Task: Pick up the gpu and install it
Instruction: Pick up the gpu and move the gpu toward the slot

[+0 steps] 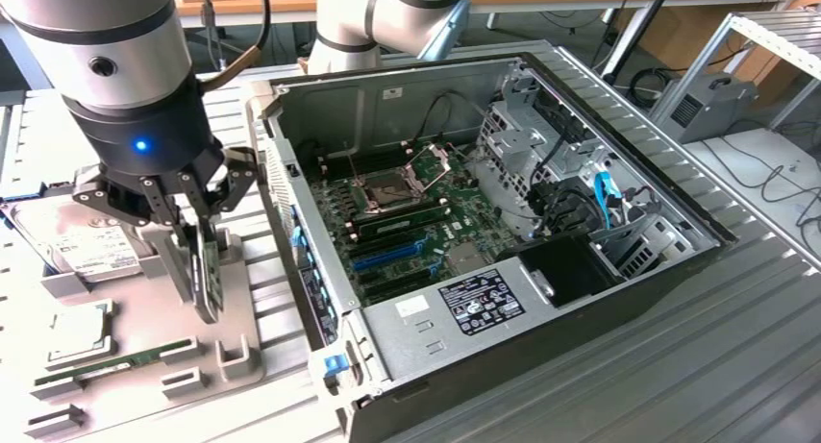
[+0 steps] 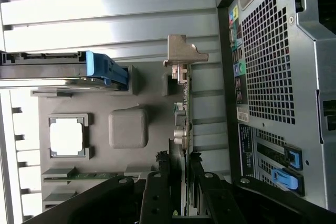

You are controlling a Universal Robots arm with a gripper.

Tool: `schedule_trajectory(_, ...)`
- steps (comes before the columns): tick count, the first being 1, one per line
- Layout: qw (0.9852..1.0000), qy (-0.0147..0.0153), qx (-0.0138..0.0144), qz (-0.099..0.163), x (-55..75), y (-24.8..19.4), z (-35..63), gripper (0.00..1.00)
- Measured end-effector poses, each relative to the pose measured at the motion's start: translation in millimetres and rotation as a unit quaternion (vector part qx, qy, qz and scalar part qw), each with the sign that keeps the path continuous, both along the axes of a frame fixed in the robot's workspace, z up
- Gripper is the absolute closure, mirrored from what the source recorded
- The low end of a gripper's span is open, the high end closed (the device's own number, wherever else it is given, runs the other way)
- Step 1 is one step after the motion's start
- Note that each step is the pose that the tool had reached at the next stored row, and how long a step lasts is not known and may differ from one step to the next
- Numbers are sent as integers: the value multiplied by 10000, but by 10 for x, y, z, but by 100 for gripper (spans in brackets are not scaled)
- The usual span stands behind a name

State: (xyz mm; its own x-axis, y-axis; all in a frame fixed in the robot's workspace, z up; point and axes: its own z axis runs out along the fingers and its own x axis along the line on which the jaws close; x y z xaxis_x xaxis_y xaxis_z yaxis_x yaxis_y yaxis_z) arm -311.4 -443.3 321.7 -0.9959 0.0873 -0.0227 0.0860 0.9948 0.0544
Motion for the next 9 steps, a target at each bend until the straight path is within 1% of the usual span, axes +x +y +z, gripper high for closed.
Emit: schedule_trajectory(9,10000,0,9,0,0,0,20,74)
